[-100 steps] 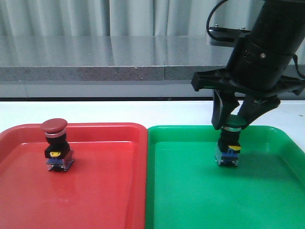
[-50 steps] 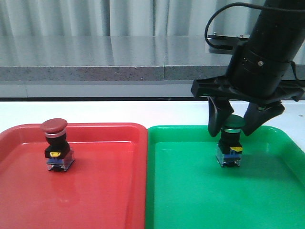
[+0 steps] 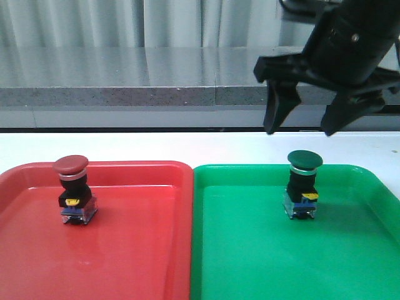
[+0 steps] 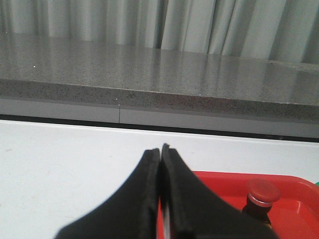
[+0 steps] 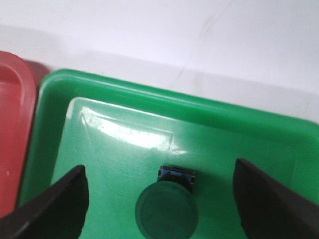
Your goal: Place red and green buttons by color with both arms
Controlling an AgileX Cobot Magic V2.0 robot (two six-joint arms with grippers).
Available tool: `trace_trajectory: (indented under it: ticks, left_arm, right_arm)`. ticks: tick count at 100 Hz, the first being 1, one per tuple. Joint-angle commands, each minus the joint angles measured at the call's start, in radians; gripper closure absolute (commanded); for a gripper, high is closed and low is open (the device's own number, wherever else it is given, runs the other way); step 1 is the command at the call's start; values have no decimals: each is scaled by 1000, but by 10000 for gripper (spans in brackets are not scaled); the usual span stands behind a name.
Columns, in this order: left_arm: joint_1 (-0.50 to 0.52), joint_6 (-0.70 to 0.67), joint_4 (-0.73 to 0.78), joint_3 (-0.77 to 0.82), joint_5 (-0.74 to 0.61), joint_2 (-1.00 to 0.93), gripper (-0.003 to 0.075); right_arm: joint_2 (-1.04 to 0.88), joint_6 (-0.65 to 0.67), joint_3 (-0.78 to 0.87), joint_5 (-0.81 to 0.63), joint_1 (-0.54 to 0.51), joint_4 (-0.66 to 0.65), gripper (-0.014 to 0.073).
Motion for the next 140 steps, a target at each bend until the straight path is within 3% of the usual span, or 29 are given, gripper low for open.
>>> trace_trajectory:
  ticks: [1, 38, 62, 100, 114, 140]
  left_arm:
    - [3, -3, -4, 41, -82, -31, 740]
    - [3, -3, -4, 41, -82, -31, 740]
    - [3, -3, -4, 41, -82, -31, 739]
    - [3, -3, -4, 41, -82, -31, 739]
    - [3, -3, -4, 41, -82, -31, 739]
    - [3, -3, -4, 41, -82, -31, 739]
  right_arm:
    - [-108, 0, -20, -46, 0, -33, -1]
    - [-429, 7, -1, 5, -3, -187, 1]
    - [-682, 79, 146, -1, -54, -282, 1]
    - [-1073, 80, 344, 23, -124, -311, 18]
    - [-1148, 80, 377, 46, -124, -313, 163]
    - [-1168, 79, 395, 74, -124, -313, 581]
